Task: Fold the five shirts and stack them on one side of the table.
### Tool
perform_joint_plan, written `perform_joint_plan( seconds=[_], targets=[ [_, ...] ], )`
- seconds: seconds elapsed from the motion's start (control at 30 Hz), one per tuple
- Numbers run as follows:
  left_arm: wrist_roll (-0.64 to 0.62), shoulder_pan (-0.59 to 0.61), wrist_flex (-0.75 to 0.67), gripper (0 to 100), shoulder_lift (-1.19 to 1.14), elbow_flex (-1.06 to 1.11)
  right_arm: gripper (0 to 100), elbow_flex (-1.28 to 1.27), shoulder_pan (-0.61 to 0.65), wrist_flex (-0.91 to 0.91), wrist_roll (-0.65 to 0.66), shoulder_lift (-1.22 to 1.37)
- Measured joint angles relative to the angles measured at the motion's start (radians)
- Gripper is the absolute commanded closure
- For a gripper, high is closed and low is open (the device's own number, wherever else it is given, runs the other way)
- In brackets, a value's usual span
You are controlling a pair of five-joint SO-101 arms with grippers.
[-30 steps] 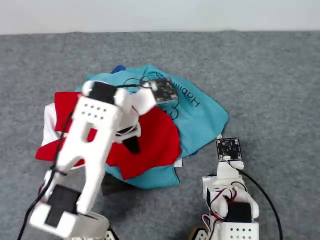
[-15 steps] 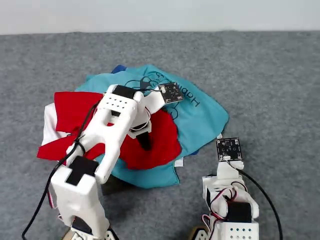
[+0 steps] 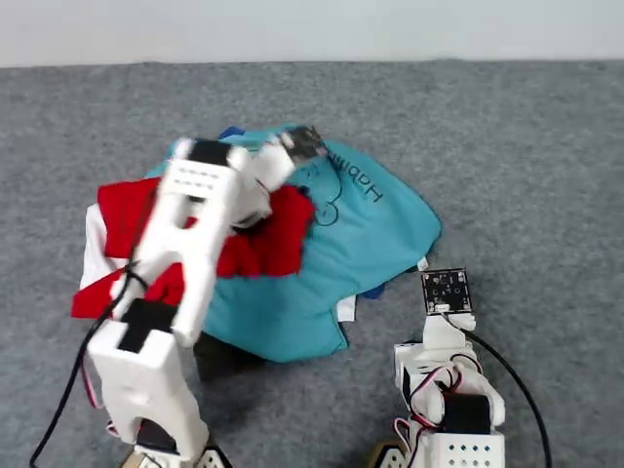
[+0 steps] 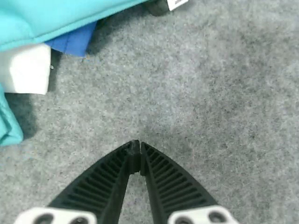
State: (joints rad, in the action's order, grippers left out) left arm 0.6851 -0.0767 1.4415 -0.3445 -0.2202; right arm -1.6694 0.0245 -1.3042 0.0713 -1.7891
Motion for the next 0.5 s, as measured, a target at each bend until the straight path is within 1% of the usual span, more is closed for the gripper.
perform_joint_plan(
  seconds=[0.2, 0.5],
  targets=[
    [-0.008, 0.199, -0.014, 100, 0.032, -0.15, 98.9, 0.0, 0.0, 0.0, 0.0, 0.0],
    [-0.008, 0.517, -0.199, 100, 0.032, -0.178, 98.9, 0.0, 0.0, 0.0, 0.0, 0.0]
  ],
)
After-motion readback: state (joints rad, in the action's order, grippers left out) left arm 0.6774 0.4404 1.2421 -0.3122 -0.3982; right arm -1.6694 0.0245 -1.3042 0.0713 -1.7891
